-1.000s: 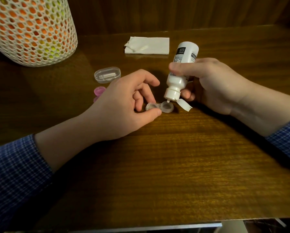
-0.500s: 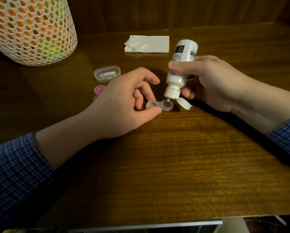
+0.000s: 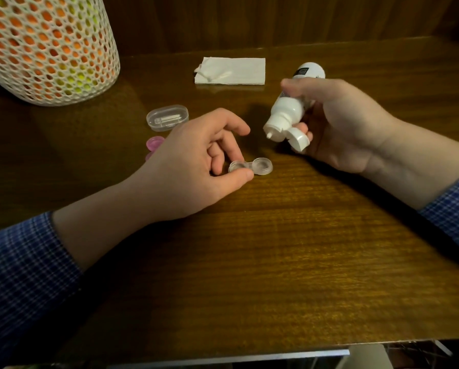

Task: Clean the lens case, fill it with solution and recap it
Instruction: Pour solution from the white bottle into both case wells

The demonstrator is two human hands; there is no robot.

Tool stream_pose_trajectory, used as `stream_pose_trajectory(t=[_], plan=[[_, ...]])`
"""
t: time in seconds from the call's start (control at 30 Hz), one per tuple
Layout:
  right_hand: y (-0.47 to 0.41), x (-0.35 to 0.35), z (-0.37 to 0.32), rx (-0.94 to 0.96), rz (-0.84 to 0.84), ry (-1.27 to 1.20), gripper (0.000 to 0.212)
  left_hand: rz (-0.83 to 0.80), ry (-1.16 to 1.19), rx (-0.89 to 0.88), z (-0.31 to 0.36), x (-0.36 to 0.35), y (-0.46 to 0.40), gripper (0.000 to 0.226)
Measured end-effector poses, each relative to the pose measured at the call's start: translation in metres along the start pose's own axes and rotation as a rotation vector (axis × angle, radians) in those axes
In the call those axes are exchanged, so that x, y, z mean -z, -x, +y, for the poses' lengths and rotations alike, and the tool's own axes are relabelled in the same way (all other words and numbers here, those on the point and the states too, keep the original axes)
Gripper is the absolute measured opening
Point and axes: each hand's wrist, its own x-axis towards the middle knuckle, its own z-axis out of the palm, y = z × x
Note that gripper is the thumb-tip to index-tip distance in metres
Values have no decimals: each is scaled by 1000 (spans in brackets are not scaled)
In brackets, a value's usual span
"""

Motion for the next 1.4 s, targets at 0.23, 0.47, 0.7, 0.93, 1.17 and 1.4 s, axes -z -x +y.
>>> stream_pose_trajectory(t=[0.23,0.47,0.7,0.93,1.17,1.4], plan=[[-1,1,-1,-28,-4,-31,23,-1,-7,-7,0,0,1,54],[3,-3,4,18,-61,168,25,5,-8,-10,-1,0,1,54],[4,-5,6,65,-52,236,21,7,-8,-15,-2,0,1,53],[6,-7,5,82,-73,272,16,-5,-7,-9,-2,0,1,53],[4,-5,6,72,-60,241,20,0,-7,-11,-1,0,0,54],[-1,8,-2,-18,-30,-157,27,-3,3,-19,-4,0,0,54]])
